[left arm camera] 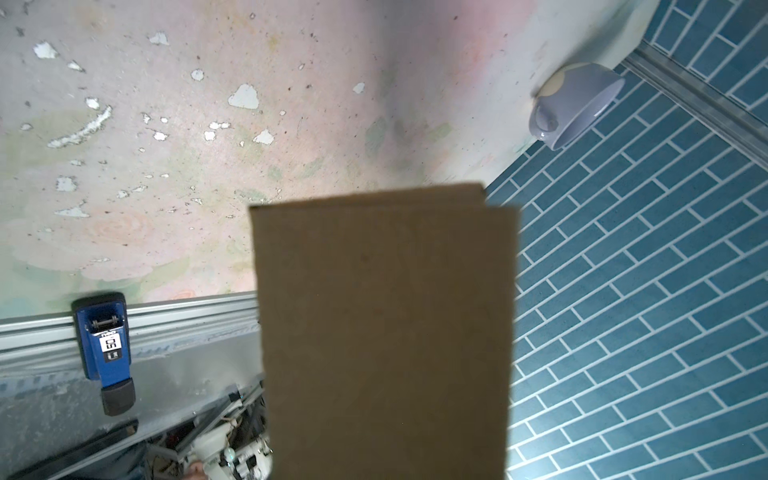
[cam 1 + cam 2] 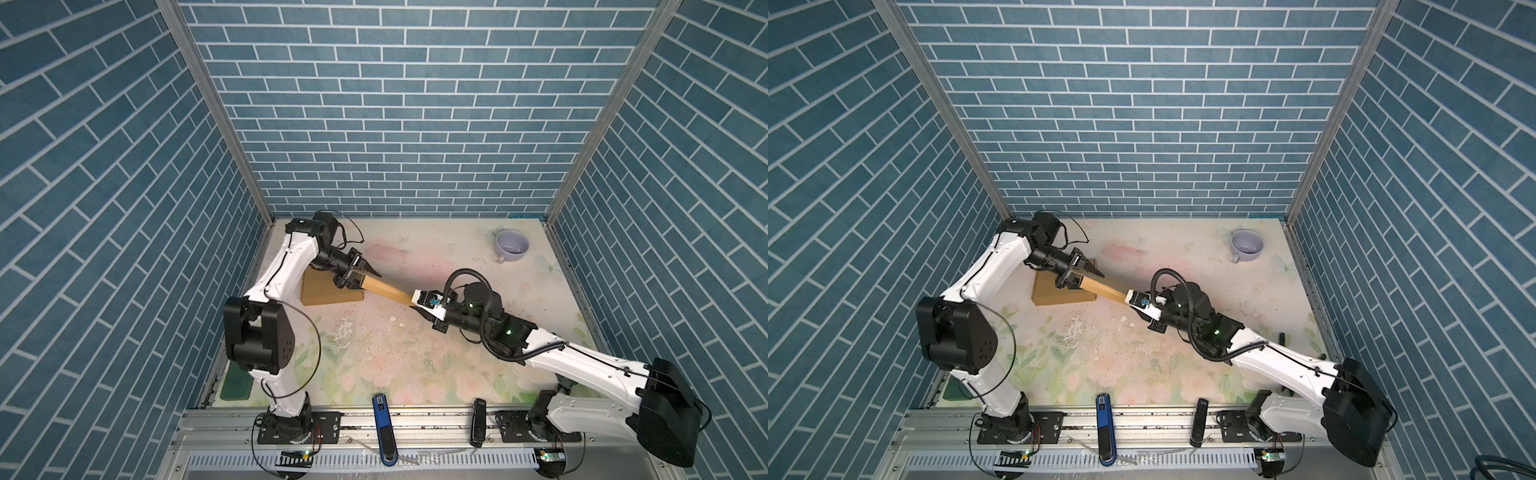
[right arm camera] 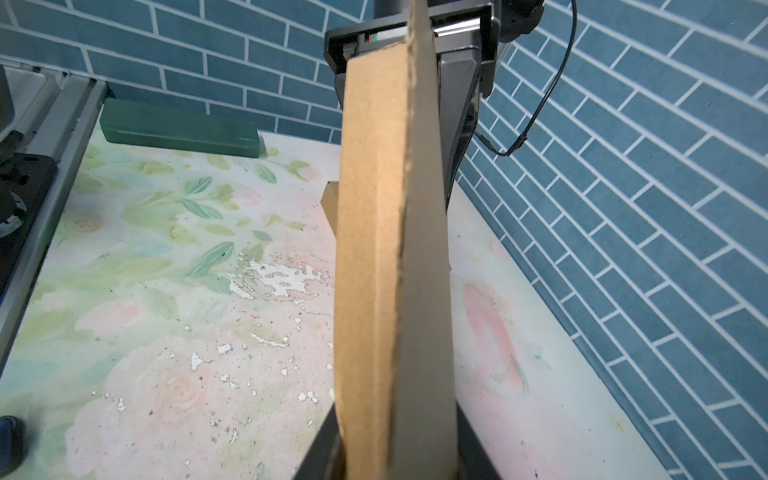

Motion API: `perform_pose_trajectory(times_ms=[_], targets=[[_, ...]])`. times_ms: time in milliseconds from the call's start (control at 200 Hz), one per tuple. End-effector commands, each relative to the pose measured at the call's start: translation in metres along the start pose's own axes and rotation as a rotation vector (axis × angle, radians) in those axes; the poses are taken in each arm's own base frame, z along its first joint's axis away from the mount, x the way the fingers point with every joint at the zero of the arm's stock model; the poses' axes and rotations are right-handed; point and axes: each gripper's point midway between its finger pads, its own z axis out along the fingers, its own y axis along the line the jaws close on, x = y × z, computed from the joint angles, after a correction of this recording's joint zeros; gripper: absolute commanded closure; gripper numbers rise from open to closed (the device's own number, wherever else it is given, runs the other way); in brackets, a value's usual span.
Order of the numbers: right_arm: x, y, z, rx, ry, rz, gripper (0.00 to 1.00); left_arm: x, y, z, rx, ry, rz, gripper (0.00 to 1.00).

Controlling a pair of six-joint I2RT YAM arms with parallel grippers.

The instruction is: Fold the paper box

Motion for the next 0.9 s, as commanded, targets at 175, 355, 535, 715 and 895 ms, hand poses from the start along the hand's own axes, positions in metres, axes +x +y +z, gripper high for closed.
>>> perform_pose_trajectory(times_ms=[175, 355, 535, 715, 895], targets=[[0.054, 0.028, -0.047, -0.086, 0.276, 0.233, 0.83, -0.108, 0.012, -0.077, -0.082, -0.655, 0.424, 0.58], [0.038, 0.019, -0.05, -0.052, 0.22, 0.232, 0.83, -0.109, 0.025, -0.025, -0.013, -0.479, 0.401, 0.57], [0.031, 0.018, -0.046, -0.085, 0.226, 0.187, 0.79, -0.102, 0.028, 0.001, 0.048, -0.348, 0.351, 0.7], [0.031, 0.021, -0.044, -0.112, 0.232, 0.155, 0.51, -0.097, 0.029, 0.01, 0.102, -0.278, 0.217, 0.83], [0.031, 0.021, -0.042, -0.09, 0.201, 0.118, 0.41, -0.09, 0.028, 0.017, 0.161, -0.22, 0.081, 0.91]])
